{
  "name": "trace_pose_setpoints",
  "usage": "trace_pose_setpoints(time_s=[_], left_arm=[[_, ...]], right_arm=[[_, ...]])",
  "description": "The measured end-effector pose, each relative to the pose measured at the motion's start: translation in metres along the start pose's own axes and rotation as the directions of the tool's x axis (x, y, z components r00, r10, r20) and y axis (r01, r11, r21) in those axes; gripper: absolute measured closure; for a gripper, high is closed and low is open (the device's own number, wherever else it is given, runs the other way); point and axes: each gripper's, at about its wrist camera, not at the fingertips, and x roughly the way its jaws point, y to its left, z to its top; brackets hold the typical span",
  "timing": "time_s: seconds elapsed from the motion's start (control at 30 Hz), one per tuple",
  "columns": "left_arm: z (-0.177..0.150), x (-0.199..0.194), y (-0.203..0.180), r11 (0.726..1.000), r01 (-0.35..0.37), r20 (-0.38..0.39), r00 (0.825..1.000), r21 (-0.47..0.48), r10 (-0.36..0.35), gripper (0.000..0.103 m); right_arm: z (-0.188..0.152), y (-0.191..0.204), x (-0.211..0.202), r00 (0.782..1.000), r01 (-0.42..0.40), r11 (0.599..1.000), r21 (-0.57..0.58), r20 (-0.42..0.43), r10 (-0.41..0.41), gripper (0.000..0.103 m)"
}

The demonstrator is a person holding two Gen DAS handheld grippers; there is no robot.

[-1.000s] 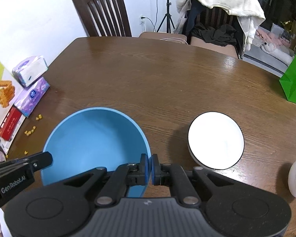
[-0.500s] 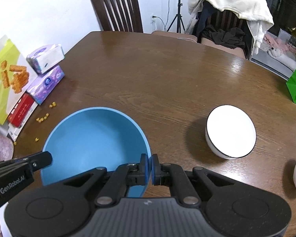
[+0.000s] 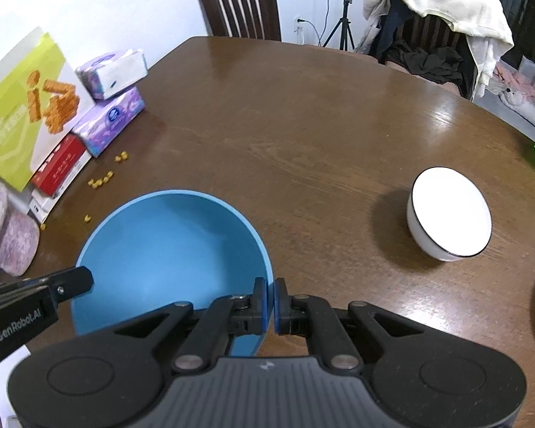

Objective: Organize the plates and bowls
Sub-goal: 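Lift the blue bowl with both grippers and carry it toward the pink vase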

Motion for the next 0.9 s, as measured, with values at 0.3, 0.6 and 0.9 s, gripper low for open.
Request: trace_pose_setpoints(time_s=[0.3,0.6,0.9], left_arm=[[-0.019,0.005,0.021,1.0,-0.024,-0.03,0.999,-0.017,0.024,0.098],[-0.034,0.003,0.043,0.998,-0.051,-0.033,0.998,-0.034,0.05,0.098],[-0.044,0.003,0.063,0.996,-0.077,-0.027,0.997,-0.052,0.076,0.098]], right_arm=[[-0.017,0.019,0.008,1.0,-0.003,0.999,-0.039,-0.028,0.002,0.099],[-0.035,0.039,0.013,0.999,-0.024,0.997,-0.074,-0.04,0.021,0.099],[-0.047,0.063,0.016,0.999,-0.038,0.992,-0.119,-0.034,0.034,0.098]])
